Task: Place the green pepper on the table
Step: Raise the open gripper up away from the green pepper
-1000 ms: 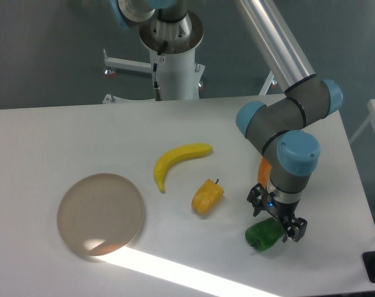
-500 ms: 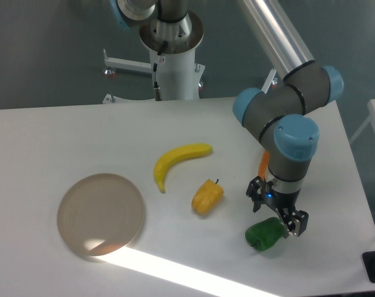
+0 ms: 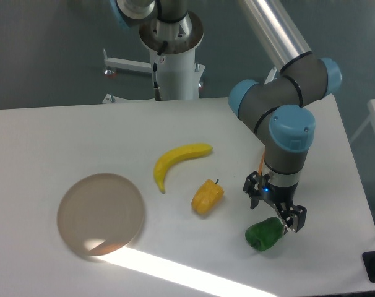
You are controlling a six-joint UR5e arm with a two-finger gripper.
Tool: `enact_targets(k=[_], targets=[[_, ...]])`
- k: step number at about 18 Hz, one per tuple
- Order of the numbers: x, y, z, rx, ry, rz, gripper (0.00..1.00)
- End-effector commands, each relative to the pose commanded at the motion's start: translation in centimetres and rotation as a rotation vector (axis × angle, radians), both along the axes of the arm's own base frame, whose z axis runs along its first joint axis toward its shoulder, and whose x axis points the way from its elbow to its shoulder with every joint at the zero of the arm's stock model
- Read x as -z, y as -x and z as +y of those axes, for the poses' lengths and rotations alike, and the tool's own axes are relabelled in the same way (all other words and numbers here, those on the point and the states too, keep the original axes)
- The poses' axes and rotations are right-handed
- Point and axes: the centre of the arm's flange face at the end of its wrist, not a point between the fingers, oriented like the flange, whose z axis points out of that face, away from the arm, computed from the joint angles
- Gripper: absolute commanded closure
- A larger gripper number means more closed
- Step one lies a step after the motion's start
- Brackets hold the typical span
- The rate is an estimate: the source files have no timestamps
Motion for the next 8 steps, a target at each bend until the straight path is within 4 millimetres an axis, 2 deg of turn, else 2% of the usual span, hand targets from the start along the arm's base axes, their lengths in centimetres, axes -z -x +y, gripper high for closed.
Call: enact_targets(k=[8], targets=[[0.02,-0.05,-0.20,-0.003,0.000,-0.003,0.00]])
